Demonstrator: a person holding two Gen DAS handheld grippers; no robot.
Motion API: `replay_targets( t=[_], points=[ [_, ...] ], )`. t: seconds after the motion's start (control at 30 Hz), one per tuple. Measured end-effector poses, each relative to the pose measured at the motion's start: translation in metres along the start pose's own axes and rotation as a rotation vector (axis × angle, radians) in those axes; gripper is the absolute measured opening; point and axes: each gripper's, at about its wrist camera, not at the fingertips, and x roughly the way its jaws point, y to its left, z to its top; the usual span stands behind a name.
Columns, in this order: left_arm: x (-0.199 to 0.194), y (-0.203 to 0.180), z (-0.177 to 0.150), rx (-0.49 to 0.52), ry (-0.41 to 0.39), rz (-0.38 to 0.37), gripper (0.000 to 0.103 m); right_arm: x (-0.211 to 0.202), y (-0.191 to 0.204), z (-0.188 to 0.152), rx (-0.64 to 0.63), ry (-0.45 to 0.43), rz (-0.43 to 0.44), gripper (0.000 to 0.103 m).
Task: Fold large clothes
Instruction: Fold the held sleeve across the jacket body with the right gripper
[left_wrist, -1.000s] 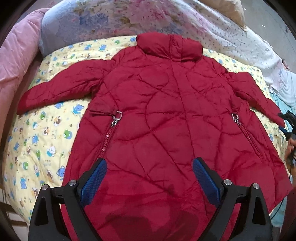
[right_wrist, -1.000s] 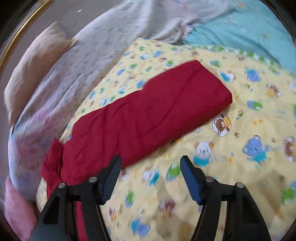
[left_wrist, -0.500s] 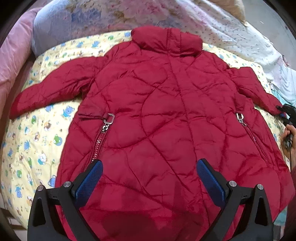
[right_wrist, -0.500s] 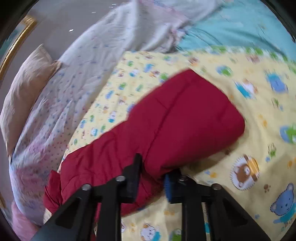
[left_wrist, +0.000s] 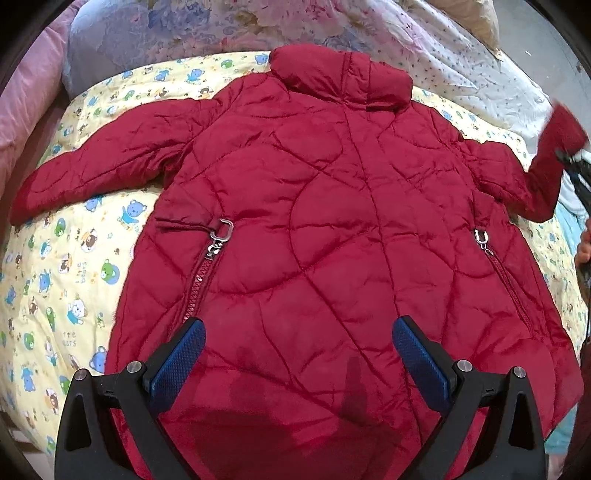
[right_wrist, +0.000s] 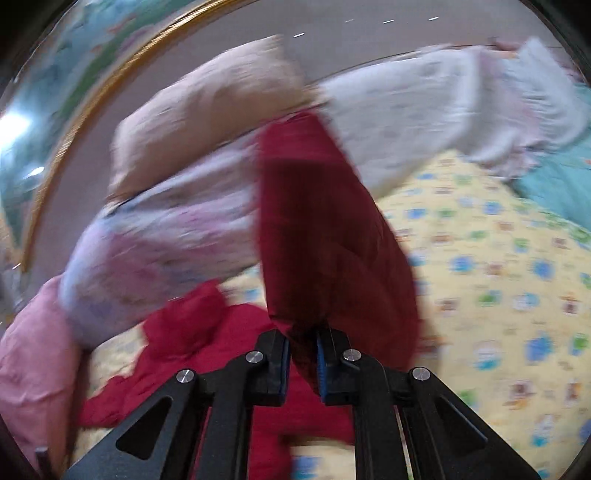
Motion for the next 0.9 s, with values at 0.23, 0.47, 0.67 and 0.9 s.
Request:
replay_targets(
  t=[0.23,0.47,0.67,0.9],
  points=[
    [-0.009,0.011,0.0,-0.016,-0.012,0.0,0.102,0.043,0.089,-0.019,-0.167,0.149,0.15,0.009],
    [-0.014,0.024,0.003,-0.058,-0.022,-0.016,0.102,0.097,0.149,-0.059,-0.272,0.328,0.223,0.008],
    [-0.014,0.04,0.011,-0.1,-0.029,-0.04,0.102,0.144,0.181,-0.109,-0.352,0.458,0.239,0.008],
    [0.004,0.068,0.036,-0.178,-0.003,-0.157,0.102,0.163,0.213,-0.154,-0.447,0.526,0.29,0.008]
  ],
)
